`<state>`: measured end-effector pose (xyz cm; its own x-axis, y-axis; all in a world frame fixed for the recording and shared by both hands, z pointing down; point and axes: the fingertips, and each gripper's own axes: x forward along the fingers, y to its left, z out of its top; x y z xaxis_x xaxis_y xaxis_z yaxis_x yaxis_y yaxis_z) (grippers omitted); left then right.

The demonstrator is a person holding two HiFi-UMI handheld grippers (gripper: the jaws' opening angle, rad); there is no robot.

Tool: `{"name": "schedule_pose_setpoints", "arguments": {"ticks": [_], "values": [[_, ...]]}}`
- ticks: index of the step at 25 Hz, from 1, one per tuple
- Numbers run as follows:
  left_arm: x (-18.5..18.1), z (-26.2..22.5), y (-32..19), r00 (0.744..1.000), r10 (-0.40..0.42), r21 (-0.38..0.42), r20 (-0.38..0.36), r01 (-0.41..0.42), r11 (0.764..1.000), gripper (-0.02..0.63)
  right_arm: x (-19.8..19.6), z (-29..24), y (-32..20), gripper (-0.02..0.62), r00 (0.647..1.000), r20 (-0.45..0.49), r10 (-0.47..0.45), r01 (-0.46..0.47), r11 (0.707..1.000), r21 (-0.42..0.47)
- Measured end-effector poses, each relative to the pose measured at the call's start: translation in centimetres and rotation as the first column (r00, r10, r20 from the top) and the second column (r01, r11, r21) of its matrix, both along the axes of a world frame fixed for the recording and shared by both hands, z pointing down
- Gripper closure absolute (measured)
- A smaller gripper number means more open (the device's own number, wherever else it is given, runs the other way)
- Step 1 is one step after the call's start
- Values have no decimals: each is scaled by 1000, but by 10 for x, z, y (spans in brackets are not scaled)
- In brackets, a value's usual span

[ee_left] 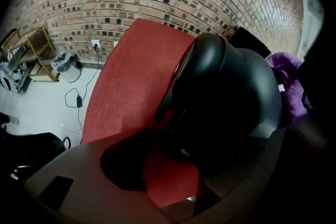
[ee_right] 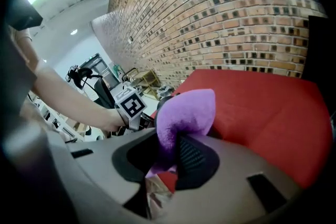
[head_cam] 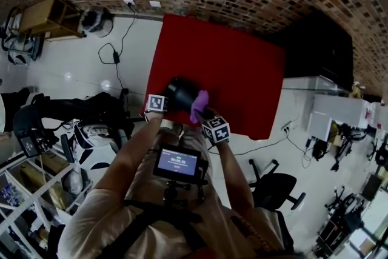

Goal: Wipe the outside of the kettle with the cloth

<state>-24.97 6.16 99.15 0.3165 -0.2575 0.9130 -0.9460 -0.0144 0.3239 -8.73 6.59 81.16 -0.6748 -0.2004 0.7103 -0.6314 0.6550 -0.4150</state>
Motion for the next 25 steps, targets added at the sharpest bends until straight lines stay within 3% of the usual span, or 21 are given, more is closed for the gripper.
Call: {"name": "schedule_pose_setpoints", "arguments": {"ticks": [2,5,6,11,14,18,22,25], "values": [[2,7,0,999,32,-37,35,-31,999,380,0,9,1,500,999,-36,-8,8,1000,-11],[11,6,23,998,58,-176,-20,-60,982,393,-1,15,3,500,998,-58,-19,18,1000,-20],[14,5,26,997,65,-191,-46,-72,979,488,-2,16,4,500,998,-61,-22,21,1000,-23],[-1,-2,5,995,92,-56,27,-90,994,483,2,16,0,500,999,-48,-9,8,1000,-23],[11,-23,-14,996,91,60,-19,-90,994,483,12,17,-10,500,998,-53,16,-16,1000,-15],[16,-72,-54,996,27,197,-84,-10,980,491,16,23,-15,500,998,-59,-12,11,1000,-23],[22,-86,-70,995,73,197,-60,-60,979,491,22,27,-9,500,999,-31,-29,27,997,-76],[27,-91,-70,993,72,182,-92,-55,982,490,27,30,-8,500,1000,-5,8,-9,992,-128]]}}
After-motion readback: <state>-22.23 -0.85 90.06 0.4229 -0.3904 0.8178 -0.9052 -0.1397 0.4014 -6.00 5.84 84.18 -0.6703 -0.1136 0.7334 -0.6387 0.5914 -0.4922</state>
